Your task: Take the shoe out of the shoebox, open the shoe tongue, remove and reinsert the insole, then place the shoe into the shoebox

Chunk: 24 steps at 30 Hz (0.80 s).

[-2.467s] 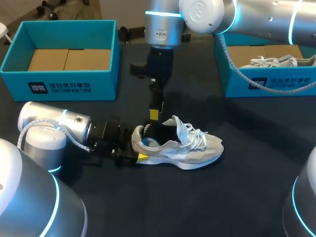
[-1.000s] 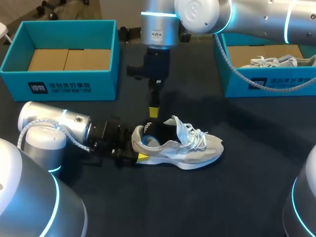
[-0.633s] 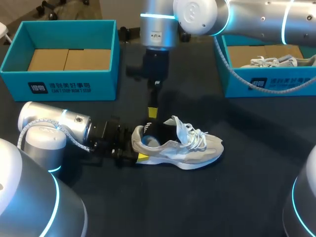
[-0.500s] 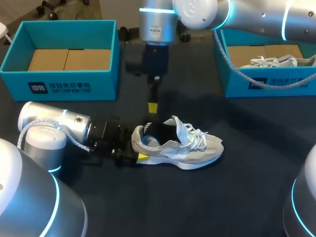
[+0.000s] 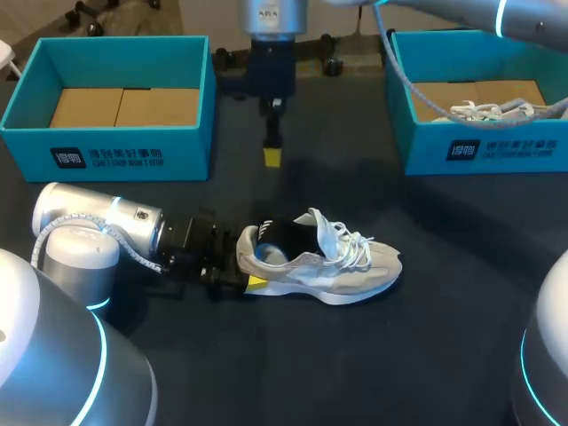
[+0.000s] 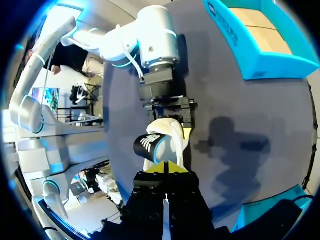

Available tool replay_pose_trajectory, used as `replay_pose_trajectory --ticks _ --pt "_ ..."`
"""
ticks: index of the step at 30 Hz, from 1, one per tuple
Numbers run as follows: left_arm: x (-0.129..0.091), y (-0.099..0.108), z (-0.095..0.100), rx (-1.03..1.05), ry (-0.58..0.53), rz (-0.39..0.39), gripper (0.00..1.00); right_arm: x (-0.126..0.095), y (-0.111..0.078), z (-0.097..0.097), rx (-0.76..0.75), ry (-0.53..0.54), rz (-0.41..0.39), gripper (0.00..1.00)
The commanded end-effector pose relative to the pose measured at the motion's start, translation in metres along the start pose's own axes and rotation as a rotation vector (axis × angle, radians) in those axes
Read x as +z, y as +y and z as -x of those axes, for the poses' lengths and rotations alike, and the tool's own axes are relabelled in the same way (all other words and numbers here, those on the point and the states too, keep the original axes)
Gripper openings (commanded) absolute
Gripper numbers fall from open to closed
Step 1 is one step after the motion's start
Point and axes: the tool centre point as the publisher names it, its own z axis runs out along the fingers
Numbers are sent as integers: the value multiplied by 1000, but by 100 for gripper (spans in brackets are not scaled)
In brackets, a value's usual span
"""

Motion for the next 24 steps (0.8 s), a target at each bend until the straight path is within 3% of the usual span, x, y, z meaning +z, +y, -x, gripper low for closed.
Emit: replay_pose_trajectory --ticks 1,14,24 --pt "1 1 0 0 -1 1 0 -29 2 2 -13 0 0 0" --pt "1 1 0 0 -1 1 0 -69 4 8 -67 18 -20 0" --pt "1 1 0 0 -1 1 0 -69 2 10 -89 191 -22 0"
